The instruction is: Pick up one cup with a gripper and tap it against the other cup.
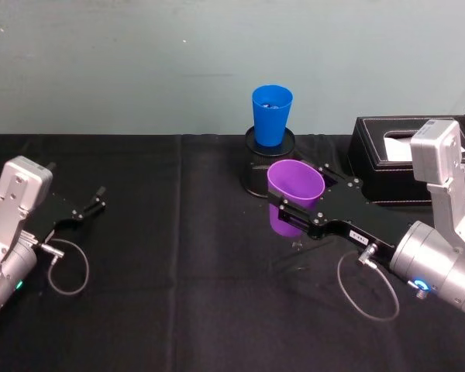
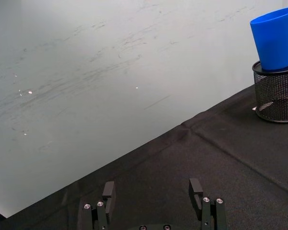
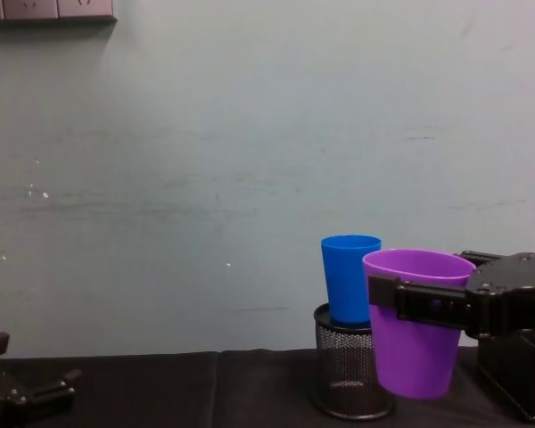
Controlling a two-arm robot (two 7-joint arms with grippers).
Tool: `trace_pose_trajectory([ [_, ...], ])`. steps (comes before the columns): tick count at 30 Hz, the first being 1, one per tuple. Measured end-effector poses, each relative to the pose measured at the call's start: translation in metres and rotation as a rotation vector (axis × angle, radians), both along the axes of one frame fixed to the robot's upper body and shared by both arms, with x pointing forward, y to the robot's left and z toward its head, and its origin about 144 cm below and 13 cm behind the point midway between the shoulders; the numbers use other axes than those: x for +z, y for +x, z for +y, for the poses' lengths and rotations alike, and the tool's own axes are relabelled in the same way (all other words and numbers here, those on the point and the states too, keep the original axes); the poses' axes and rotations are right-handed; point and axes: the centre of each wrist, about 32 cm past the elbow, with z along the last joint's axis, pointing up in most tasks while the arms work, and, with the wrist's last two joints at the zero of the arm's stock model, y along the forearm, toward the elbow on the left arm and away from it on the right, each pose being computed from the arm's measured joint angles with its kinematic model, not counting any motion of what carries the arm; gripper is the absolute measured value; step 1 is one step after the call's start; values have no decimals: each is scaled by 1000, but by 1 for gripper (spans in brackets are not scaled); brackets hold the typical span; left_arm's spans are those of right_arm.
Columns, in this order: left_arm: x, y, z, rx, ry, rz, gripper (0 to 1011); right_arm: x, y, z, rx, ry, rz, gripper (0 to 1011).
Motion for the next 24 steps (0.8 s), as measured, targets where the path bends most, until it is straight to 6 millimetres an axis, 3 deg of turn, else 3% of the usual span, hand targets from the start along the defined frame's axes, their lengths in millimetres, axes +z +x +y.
trace_pose_trajectory([
  [11,0,0,0,0,0,0,1000,0,1,2,4,2,2,733],
  [24,0,0,0,0,0,0,1000,-21,44,19,-63,11,49,734],
])
